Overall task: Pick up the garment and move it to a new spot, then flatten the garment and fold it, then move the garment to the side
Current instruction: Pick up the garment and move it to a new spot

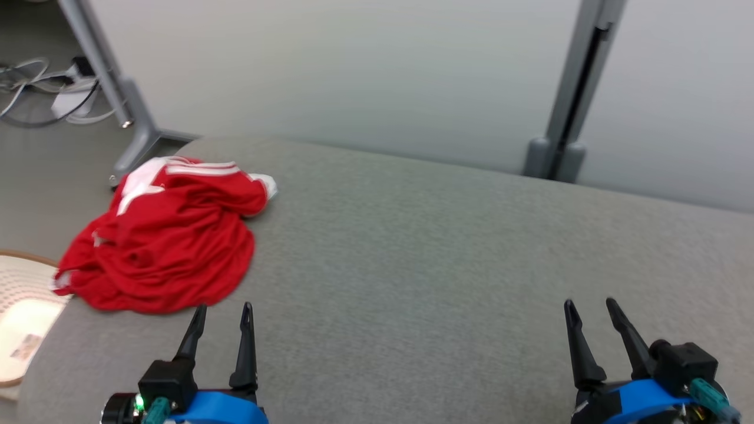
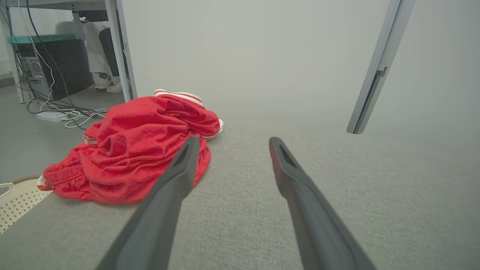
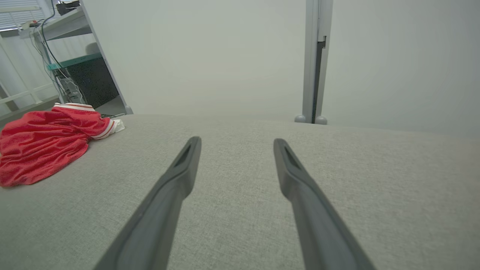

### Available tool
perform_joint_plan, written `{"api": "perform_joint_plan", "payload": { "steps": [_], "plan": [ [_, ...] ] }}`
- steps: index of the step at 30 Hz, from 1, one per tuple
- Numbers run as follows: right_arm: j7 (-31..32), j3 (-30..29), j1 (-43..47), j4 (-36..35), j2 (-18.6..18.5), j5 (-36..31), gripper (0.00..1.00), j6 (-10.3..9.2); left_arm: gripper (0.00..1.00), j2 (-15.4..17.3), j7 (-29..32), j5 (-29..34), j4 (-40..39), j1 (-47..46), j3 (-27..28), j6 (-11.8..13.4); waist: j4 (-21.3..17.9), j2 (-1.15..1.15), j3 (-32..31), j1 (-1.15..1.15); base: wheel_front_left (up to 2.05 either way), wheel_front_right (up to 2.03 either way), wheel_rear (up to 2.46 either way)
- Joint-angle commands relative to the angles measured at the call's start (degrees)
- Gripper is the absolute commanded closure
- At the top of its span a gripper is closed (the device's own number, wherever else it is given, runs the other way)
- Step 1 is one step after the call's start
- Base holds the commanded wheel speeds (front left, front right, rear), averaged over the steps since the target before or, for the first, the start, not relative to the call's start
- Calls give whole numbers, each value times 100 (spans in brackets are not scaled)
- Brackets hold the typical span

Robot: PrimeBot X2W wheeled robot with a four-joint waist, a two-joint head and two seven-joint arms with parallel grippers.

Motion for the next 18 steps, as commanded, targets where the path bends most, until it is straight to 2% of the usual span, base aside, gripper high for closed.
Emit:
{"api": "perform_joint_plan", "payload": {
  "steps": [1,13,18],
  "plan": [
    [-27,13,39,-2,-28,54,0,1,0,55,4,-10,-36,-15,31,22,328,0,151,0,0,0,0],
    [-2,-18,7,-13,-28,-40,0,1,0,54,-18,-56,-115,64,3,80,1562,0,231,0,0,0,0],
    [110,248,-267,-25,-28,-127,0,1,0,55,-44,-137,-237,208,191,218,1668,0,419,0,0,0,0]
  ]
}}
